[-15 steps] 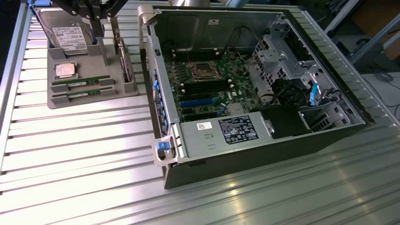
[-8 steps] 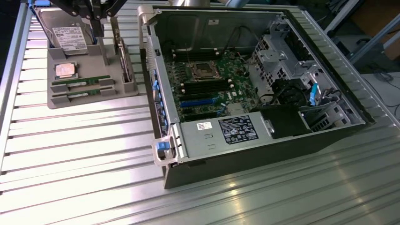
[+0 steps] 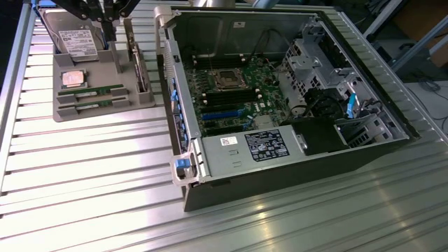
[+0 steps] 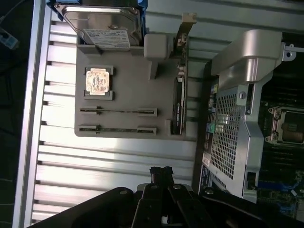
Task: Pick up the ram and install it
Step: 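Pick up the ram and move it above insertion slot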
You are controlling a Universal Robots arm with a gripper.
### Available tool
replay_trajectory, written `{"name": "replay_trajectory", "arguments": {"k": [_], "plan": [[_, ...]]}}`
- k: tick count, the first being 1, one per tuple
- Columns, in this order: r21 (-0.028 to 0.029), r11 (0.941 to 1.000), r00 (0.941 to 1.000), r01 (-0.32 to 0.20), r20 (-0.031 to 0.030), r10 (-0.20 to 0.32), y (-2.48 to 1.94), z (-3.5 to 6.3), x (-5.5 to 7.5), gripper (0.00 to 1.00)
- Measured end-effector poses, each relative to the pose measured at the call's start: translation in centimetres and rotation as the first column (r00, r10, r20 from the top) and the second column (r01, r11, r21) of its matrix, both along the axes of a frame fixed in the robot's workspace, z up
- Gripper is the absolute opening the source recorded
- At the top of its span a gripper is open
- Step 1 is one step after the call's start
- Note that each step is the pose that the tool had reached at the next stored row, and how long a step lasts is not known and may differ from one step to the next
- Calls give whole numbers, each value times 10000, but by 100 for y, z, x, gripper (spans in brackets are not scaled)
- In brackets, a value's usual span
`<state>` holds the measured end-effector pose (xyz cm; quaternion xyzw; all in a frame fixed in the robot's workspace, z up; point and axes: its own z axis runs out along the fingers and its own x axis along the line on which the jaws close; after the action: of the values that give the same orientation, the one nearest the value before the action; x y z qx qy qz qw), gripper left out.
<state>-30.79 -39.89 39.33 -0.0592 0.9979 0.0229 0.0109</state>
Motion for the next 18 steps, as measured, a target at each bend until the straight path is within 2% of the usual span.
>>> {"name": "replay_trajectory", "arguments": {"k": [6,9,18], "plan": [[0,9981,9981,-608,0,608,0,0,0,10],[0,9947,9947,-1024,1,1024,0,0,0,10],[0,9864,9864,-1643,0,1643,0,0,0,10]]}}
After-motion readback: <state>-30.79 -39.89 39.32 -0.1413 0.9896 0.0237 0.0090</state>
